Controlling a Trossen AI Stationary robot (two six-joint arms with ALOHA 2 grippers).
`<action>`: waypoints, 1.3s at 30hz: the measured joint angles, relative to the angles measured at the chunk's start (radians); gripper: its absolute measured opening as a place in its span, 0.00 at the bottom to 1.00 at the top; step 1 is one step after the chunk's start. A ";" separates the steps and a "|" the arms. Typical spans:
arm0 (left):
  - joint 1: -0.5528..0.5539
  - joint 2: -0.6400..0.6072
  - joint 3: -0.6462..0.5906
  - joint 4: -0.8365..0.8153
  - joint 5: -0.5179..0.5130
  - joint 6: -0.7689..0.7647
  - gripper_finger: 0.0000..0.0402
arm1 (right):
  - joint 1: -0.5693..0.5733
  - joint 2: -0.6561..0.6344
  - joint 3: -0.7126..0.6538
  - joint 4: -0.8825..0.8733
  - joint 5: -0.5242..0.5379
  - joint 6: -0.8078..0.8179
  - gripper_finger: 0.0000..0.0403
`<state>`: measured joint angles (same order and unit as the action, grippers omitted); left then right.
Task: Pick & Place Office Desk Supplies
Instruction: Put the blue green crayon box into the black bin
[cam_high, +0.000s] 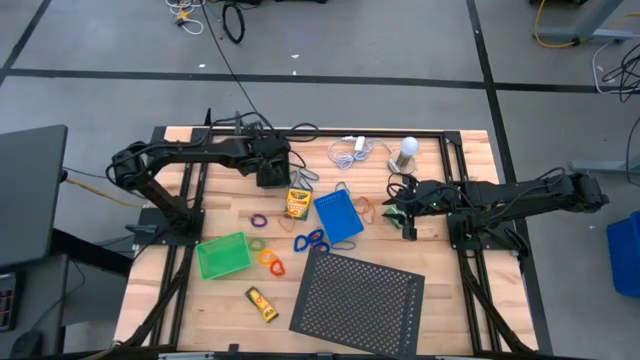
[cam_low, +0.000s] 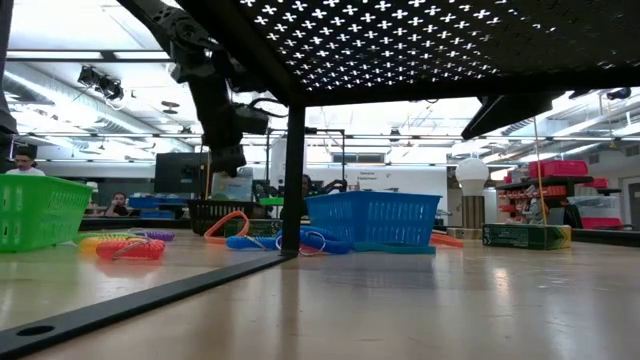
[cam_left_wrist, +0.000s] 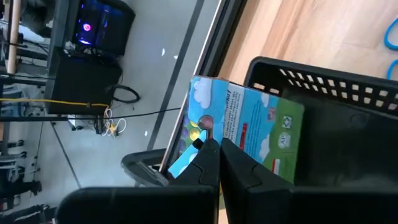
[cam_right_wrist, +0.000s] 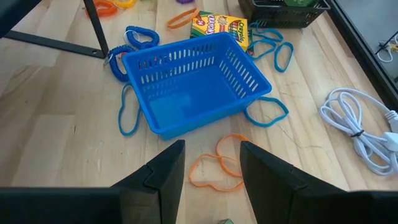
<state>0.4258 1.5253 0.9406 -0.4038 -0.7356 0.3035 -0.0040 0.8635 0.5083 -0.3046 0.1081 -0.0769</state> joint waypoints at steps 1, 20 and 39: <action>0.000 0.000 -0.011 0.016 0.000 0.000 0.00 | 0.000 0.000 0.000 0.000 0.000 -0.007 0.41; -0.027 -0.001 -0.055 0.081 0.093 -0.002 0.12 | 0.000 0.000 0.000 0.001 0.001 -0.014 0.41; -0.075 -0.003 -0.054 0.074 0.073 -0.018 0.66 | 0.000 0.000 0.000 0.001 0.002 -0.014 0.41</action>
<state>0.3511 1.5221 0.8867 -0.3300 -0.6626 0.2856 -0.0040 0.8636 0.5083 -0.3032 0.1097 -0.0914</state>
